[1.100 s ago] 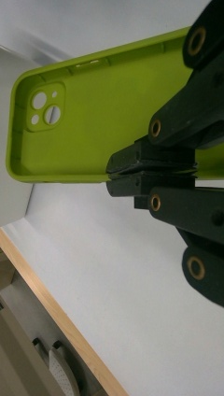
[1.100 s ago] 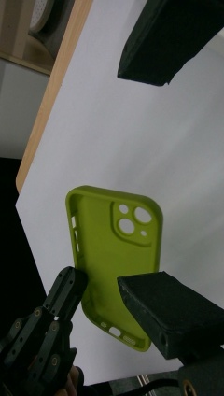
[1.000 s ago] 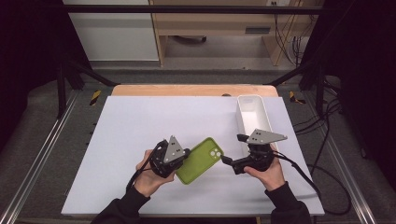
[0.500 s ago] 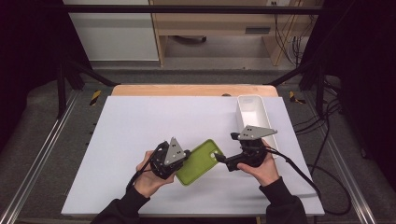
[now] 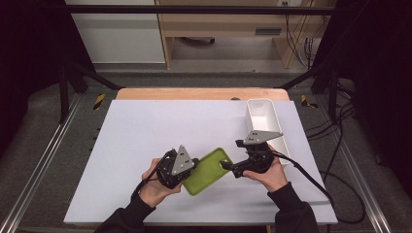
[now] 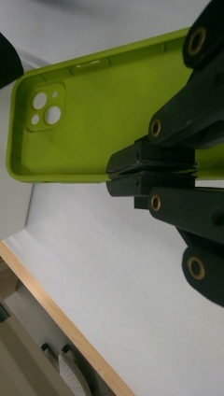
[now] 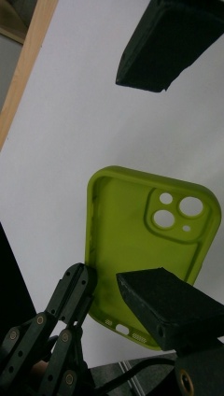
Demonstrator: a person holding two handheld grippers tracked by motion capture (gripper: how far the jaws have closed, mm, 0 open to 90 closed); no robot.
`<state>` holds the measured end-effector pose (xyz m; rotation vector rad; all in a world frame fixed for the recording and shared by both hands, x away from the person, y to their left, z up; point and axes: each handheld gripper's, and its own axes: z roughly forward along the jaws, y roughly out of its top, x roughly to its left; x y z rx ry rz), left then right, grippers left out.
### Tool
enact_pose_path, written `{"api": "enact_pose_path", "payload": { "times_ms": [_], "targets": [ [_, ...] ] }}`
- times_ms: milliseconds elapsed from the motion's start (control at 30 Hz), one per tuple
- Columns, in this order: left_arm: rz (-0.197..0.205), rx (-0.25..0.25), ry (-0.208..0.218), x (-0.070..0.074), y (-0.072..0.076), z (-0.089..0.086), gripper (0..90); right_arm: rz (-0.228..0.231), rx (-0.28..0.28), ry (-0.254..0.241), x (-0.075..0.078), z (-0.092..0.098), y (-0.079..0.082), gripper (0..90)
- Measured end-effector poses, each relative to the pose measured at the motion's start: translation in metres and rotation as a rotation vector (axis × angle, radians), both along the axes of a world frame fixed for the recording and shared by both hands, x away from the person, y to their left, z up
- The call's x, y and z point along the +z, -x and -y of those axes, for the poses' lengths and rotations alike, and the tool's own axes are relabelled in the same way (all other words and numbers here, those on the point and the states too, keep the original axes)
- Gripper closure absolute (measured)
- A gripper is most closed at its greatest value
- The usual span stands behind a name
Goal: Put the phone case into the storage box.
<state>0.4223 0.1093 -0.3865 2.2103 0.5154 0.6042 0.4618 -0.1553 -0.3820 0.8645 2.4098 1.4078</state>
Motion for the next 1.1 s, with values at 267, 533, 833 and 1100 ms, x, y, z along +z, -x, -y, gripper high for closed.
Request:
{"api": "enact_pose_path", "payload": {
  "times_ms": [267, 533, 833, 1100],
  "targets": [
    [0.024, -0.023, -0.011, 0.002, 0.005, 0.005, 88.2, -0.052, 0.02, 0.012, -0.004, -0.003, -0.003, 12.5],
    [0.03, -0.032, -0.013, 0.002, 0.008, 0.007, 88.2, -0.104, 0.045, 0.007, -0.007, -0.005, -0.006, 22.5],
    [0.031, -0.042, -0.013, 0.001, 0.009, 0.007, 88.2, -0.166, 0.068, -0.01, -0.007, -0.004, -0.01, 39.1],
    [0.036, -0.045, -0.008, 0.001, 0.01, 0.006, 88.2, -0.221, 0.088, -0.02, -0.008, -0.003, -0.014, 53.4]
  ]
}}
